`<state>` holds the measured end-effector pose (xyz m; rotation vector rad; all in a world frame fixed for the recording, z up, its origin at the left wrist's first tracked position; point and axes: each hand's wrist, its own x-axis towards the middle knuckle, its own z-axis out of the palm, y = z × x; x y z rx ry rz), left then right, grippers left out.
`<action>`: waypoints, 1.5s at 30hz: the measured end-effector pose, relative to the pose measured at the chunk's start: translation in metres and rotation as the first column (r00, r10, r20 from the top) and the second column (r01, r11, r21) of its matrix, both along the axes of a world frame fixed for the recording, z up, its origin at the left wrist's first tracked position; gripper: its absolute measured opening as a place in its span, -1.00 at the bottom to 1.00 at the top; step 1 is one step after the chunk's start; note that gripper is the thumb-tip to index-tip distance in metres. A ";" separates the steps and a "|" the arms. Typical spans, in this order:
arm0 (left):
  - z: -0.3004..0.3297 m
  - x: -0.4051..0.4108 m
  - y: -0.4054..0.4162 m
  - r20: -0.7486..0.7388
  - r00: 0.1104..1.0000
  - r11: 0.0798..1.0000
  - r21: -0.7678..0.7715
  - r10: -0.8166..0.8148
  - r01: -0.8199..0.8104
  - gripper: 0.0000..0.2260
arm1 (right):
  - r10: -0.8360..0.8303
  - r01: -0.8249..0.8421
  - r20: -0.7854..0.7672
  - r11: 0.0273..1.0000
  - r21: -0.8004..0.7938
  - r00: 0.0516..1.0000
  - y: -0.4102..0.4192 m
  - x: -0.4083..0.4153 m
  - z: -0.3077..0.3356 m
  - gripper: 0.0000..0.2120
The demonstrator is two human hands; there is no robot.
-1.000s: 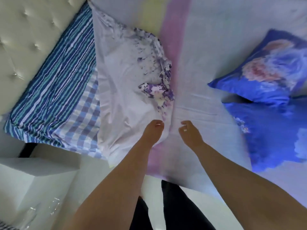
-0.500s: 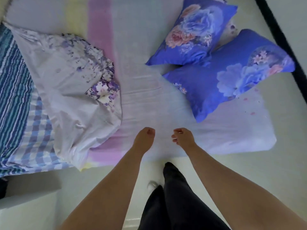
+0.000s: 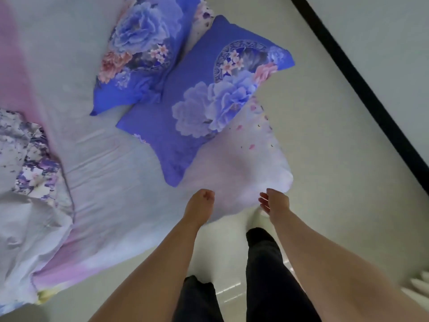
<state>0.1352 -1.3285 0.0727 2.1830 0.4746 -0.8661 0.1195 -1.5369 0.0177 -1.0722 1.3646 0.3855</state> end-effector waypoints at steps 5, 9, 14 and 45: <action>-0.029 0.037 -0.129 -0.098 0.990 0.993 -0.067 -0.101 0.095 -0.74 | -0.118 0.120 -0.084 0.993 0.016 0.989 -0.119 0.020 -0.047 -0.83; -0.059 0.055 -0.174 -0.136 0.987 0.995 -0.066 -0.081 0.072 -0.75 | -0.072 0.076 -0.157 0.997 0.019 0.985 -0.156 0.032 -0.089 -0.79; -0.101 0.052 -0.185 -0.167 0.982 0.996 0.000 -0.093 0.094 -0.76 | 0.046 -0.025 -0.139 0.989 0.146 0.989 -0.160 0.046 -0.132 -0.55; -0.078 0.028 -0.199 -0.070 0.965 0.960 0.107 -0.253 0.259 -0.53 | 0.246 -0.226 0.008 0.903 -0.366 0.969 -0.174 0.067 -0.047 -0.83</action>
